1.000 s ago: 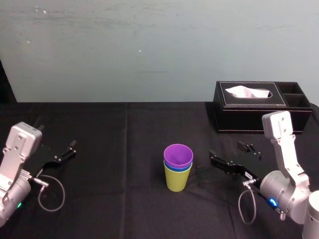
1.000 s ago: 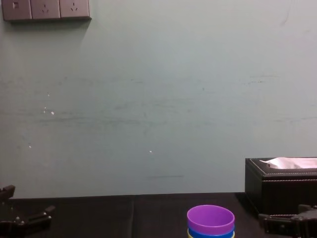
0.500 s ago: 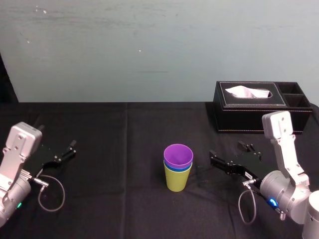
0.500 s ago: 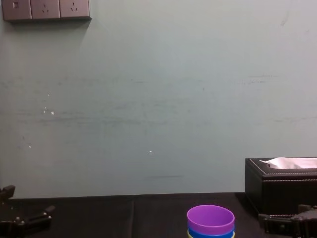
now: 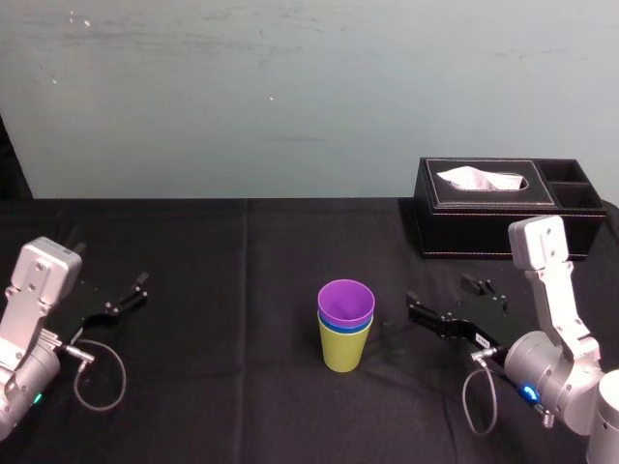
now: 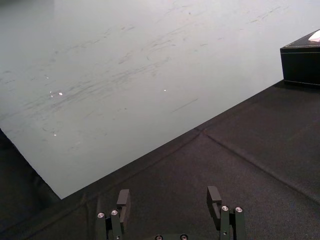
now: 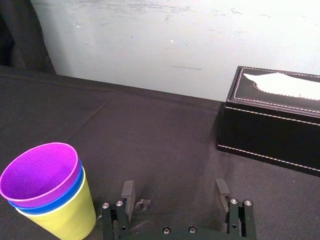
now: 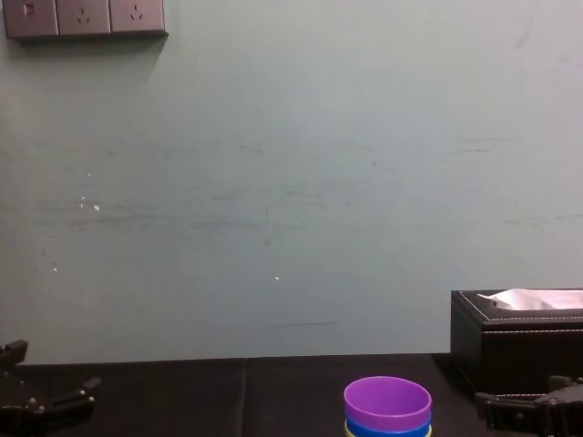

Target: Stack the three plastic cups sequentially using one hand.

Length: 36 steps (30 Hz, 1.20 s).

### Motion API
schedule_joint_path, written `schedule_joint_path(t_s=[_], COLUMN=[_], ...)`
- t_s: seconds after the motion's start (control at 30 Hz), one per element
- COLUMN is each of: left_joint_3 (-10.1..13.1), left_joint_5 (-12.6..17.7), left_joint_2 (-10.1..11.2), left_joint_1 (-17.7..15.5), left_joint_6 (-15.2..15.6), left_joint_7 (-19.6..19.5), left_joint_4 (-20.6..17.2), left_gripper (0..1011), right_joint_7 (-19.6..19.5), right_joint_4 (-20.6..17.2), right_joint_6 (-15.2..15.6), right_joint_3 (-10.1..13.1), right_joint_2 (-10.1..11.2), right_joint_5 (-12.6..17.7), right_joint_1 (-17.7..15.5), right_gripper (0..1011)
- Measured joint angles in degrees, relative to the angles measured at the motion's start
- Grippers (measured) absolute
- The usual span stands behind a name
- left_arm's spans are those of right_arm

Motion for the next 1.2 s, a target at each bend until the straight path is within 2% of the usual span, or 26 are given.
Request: schedule_joint_path(t_s=[1.2], left_joint_3=[0.00], left_joint_5=[0.00], left_joint_2=[0.00], left_joint_1=[0.00], left_joint_6=[0.00], left_joint_7=[0.00], left_joint_4=[0.00], left_gripper=[1000], right_joint_7=[0.00], right_joint_4=[0.00], right_joint_6=[0.00], right_joint_3=[0.00], right_joint_2=[0.00], right_joint_5=[0.00], right_joint_1=[0.00], right_gripper=[1003])
